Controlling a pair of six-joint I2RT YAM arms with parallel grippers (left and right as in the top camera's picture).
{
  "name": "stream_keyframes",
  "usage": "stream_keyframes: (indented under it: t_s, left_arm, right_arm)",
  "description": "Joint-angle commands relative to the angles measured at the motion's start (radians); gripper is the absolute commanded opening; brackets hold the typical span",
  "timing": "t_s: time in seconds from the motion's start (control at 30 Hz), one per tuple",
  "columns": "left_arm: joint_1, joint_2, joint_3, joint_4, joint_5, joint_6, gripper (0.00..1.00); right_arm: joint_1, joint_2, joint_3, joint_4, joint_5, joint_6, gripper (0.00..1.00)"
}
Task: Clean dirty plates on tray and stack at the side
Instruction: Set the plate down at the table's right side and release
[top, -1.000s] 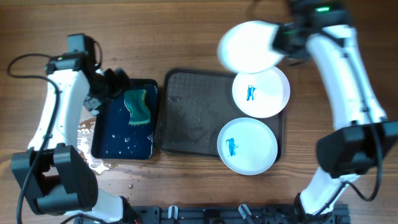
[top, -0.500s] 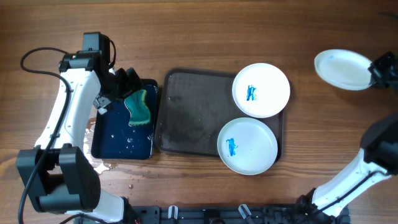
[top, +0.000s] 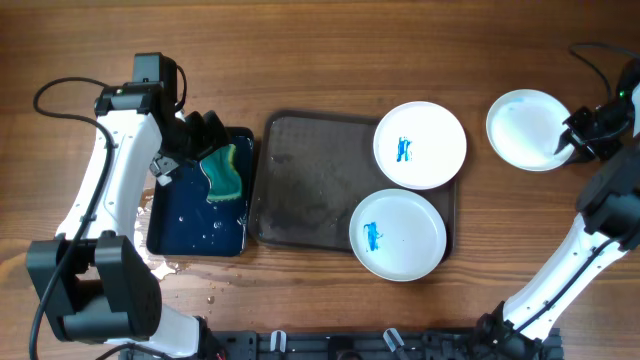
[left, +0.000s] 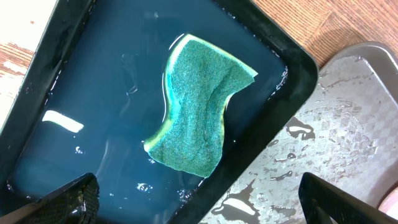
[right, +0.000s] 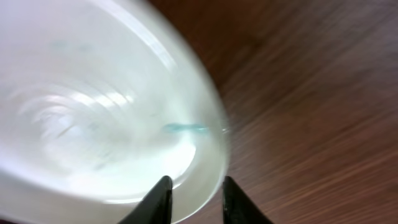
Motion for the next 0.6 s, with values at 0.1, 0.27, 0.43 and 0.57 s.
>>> stream_keyframes:
  t_s: [0.1,0.27,0.43,0.57]
  left_arm:
    - [-0.007,-0.016,0.010,0.025,-0.037,0.081,0.98]
    - [-0.008,-0.016,-0.107,0.111,-0.060,0.104,0.86]
    - [-0.024,-0.014,-0.262,0.223,-0.035,0.101,0.75]
    - [-0.060,-0.002,-0.296,0.287,-0.013,0.082,0.74]
  right_arm:
    - [0.103,-0.294,0.017,0.004,-0.121,-0.096,0.35]
    - [0.246,-0.473,0.016,-0.061,-0.118,-0.135,0.37]
    - [0.339,-0.506,0.016,-0.126,-0.118,-0.141,0.31]
    - [0.406,-0.506,0.016,-0.124,-0.113,-0.144,0.29]
